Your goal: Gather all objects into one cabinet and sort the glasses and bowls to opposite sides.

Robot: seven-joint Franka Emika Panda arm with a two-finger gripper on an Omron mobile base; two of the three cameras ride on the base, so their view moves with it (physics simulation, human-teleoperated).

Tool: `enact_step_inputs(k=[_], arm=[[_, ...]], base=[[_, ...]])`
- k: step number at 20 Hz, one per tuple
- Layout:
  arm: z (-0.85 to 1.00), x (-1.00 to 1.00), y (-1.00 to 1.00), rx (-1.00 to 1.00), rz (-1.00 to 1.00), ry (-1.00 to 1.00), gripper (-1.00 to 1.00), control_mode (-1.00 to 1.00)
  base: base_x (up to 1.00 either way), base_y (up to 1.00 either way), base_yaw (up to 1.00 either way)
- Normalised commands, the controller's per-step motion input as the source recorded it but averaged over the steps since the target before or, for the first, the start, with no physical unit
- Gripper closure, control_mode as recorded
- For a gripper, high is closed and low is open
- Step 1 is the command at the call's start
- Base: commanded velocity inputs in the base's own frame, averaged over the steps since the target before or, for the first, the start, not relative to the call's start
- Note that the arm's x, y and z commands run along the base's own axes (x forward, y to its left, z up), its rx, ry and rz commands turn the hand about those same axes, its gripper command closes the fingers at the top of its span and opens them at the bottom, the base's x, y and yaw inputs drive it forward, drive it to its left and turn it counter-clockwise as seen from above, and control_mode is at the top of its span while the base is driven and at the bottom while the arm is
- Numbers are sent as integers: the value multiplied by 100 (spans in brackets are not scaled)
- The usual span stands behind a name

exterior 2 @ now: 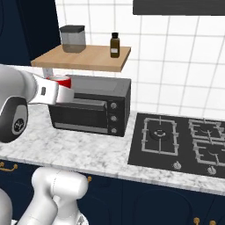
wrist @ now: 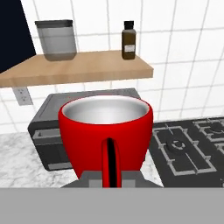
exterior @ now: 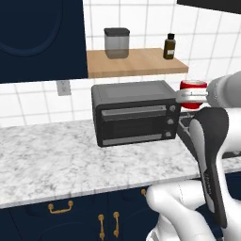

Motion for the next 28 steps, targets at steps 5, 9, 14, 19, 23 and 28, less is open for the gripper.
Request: enact_step_inputs(k=[5, 9, 14, 19, 23, 28], arm=[[-1, 0, 0, -6, 2, -5, 100, -100], [0, 0, 0, 0, 2, -1, 100, -100], [0, -4, 0, 0, 0, 0, 100, 100], [0, 0, 0, 0, 0, 0, 100, 100], [0, 0, 0, 0, 0, 0, 100, 100], [0, 0, 0, 0, 0, 0, 100, 100]], base=[[0, 0, 0], [0, 0, 0], [-14, 0, 0], [-100, -31, 17], [-87, 6, 80], [-27, 3, 100]])
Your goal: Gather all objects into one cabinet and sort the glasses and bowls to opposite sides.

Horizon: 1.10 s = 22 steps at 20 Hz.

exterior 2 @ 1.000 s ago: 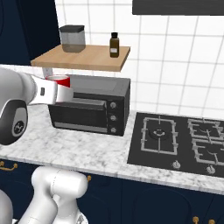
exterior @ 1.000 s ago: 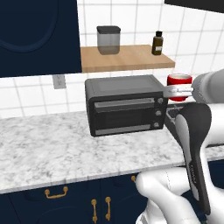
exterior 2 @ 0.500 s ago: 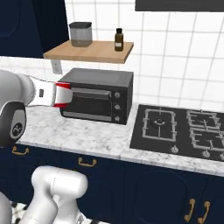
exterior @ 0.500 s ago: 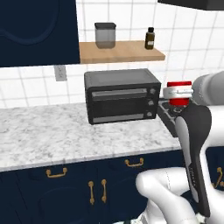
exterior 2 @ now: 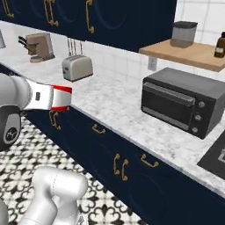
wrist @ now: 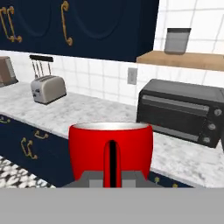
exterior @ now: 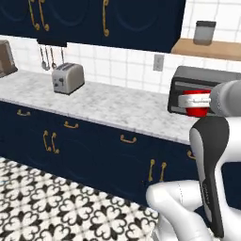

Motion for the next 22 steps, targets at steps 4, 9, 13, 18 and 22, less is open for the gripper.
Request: enact_step_inputs(k=[4, 9, 13, 18, 22], arm=[[0, 0, 0, 0, 0, 0, 100, 100], [0, 0, 0, 0, 0, 0, 100, 100], [0, 0, 0, 0, 0, 0, 100, 100], [0, 0, 0, 0, 0, 0, 100, 100], [0, 0, 0, 0, 0, 0, 100, 100]], base=[[-15, 0, 100], [6, 2, 96], [36, 16, 81], [95, 24, 32], [100, 37, 16]])
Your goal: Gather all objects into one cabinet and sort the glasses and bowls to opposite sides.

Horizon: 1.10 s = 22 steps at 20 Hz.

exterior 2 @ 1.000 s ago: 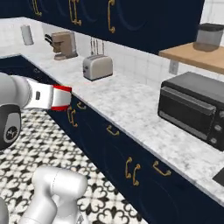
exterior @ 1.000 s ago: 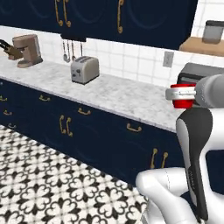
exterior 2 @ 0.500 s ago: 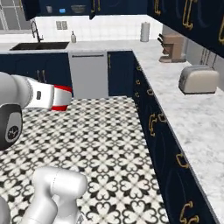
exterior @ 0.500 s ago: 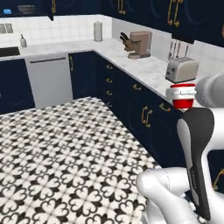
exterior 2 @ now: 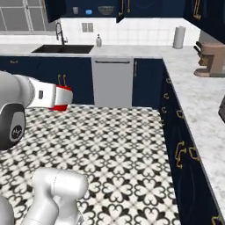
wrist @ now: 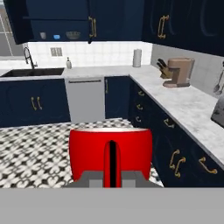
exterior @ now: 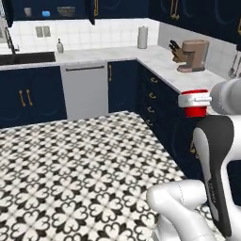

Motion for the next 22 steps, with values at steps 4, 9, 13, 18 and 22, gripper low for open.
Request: enact_step_inputs(k=[4, 9, 13, 18, 22], arm=[[0, 0, 0, 0, 0, 0, 100, 100], [0, 0, 0, 0, 0, 0, 100, 100], [0, 0, 0, 0, 0, 0, 100, 100], [0, 0, 0, 0, 0, 0, 100, 100], [0, 0, 0, 0, 0, 0, 100, 100]], base=[[100, 72, 21], [100, 81, 24], [100, 65, 23], [100, 48, 19], [100, 6, 4]])
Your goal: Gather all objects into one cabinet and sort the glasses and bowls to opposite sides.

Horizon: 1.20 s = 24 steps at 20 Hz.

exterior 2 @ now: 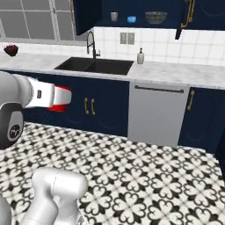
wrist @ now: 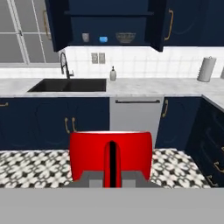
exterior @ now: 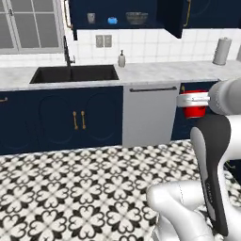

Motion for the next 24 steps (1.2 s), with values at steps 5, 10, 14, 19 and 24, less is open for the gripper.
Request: enact_step_inputs(k=[5, 10, 14, 19, 24], arm=[[0, 0, 0, 0, 0, 0, 100, 100], [0, 0, 0, 0, 0, 0, 100, 100], [0, 0, 0, 0, 0, 0, 100, 100], [0, 0, 0, 0, 0, 0, 100, 100], [0, 0, 0, 0, 0, 0, 100, 100]], base=[[100, -1, -3], [100, -1, -19], [98, 1, -19], [100, 43, -6], [87, 65, 0]])
